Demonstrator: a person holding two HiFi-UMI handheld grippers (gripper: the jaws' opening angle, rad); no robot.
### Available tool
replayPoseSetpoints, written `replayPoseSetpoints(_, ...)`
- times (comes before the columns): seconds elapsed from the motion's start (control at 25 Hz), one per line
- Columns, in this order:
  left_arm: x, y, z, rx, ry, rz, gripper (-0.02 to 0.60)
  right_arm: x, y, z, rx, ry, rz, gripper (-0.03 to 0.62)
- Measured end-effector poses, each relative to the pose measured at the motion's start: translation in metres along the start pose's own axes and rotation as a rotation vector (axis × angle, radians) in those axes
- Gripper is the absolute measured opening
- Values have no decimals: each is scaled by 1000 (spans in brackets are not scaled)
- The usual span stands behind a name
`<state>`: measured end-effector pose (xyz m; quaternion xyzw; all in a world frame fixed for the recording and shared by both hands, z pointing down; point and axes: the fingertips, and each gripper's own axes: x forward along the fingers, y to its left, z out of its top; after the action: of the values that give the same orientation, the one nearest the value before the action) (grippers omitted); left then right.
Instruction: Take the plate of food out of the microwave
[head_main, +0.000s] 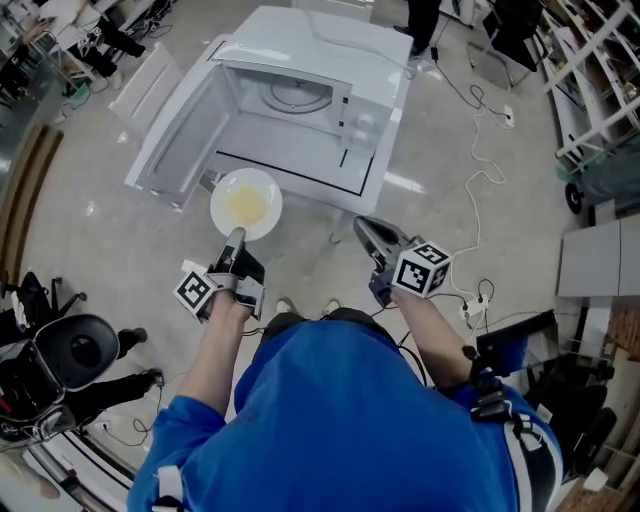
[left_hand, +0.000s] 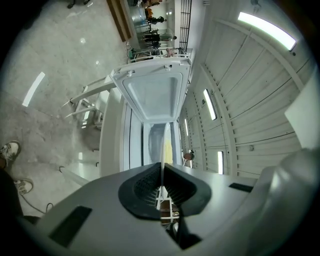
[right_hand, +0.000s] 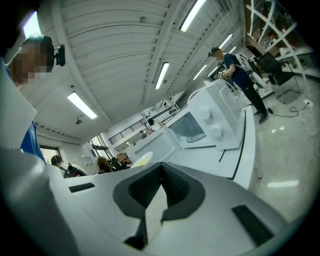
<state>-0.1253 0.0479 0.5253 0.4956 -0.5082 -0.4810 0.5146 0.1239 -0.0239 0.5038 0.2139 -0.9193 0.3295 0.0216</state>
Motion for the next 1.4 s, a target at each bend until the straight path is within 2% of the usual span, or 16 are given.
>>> replayPoseSetpoints(0.6,-3,4,32,-17,46,-13,18,31,23,-5,-12,-23,-20,-3)
replayPoseSetpoints(1.4,7,2,28,-28,102,-18,18,34,28,-11,-18,-18,-49,-3)
